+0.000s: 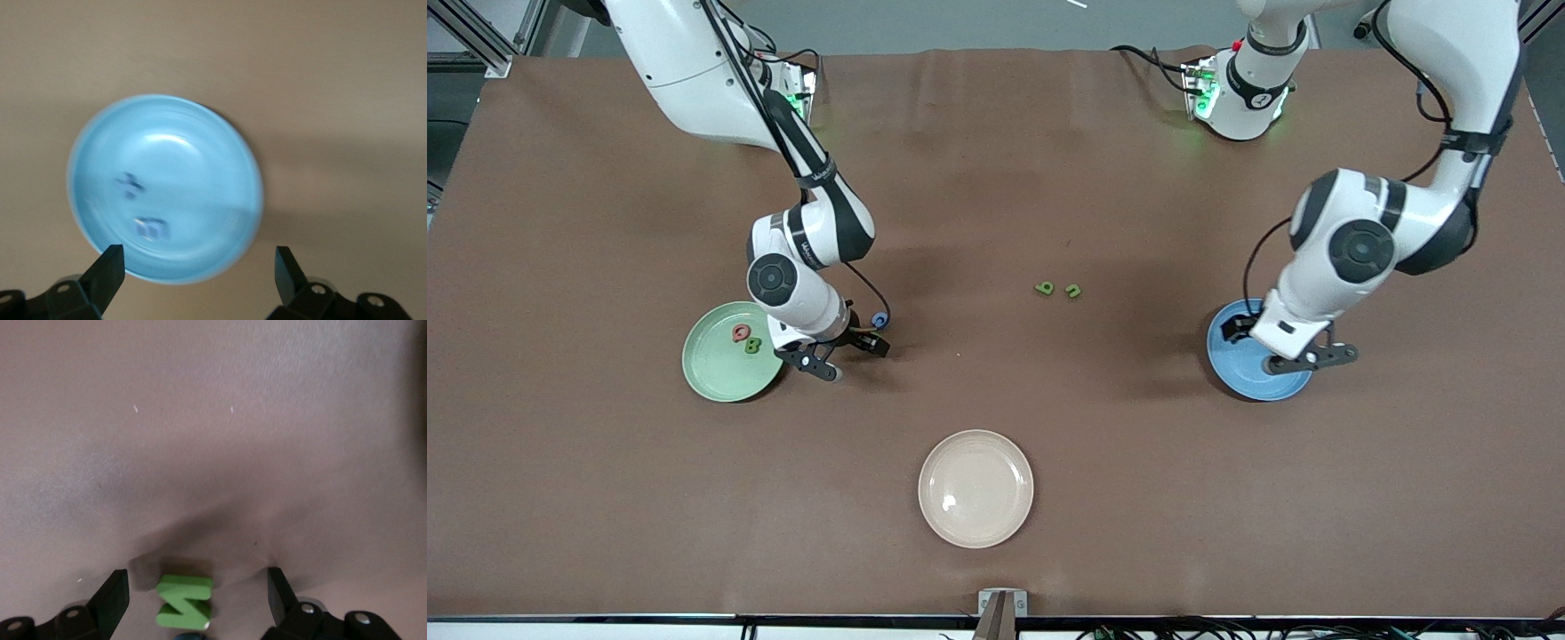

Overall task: Sort upper and lower case letters into plates
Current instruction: 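Carry the N to the green plate while the left gripper reaches u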

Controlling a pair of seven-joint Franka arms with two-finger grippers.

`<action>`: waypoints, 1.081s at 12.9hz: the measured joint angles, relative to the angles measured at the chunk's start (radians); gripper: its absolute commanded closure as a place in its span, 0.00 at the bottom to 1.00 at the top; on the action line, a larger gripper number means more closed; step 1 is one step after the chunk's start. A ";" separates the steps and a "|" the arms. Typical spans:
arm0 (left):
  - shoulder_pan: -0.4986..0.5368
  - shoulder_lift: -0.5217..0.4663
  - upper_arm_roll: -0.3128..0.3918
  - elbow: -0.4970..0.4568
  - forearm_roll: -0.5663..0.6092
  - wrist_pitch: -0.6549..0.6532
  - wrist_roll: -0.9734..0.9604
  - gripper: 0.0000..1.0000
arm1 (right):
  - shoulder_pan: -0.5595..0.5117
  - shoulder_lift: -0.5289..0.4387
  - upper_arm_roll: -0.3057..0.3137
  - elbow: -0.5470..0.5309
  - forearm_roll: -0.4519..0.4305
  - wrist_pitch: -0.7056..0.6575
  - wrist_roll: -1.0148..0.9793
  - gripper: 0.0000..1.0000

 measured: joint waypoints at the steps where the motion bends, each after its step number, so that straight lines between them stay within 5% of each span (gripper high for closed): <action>1: -0.005 0.002 -0.046 0.001 -0.001 0.000 -0.094 0.01 | 0.006 0.000 0.000 0.000 0.000 0.000 0.021 0.13; 4: -0.069 0.025 -0.127 0.006 -0.001 0.000 -0.365 0.01 | 0.017 0.000 -0.001 0.000 0.000 0.000 0.052 0.32; 9: -0.225 0.106 -0.130 0.008 -0.001 0.105 -0.781 0.01 | 0.022 -0.009 -0.003 0.003 0.000 -0.003 0.073 0.93; 14: -0.301 0.211 -0.127 0.008 0.022 0.192 -0.957 0.02 | 0.022 -0.015 -0.016 0.011 -0.002 -0.051 0.058 1.00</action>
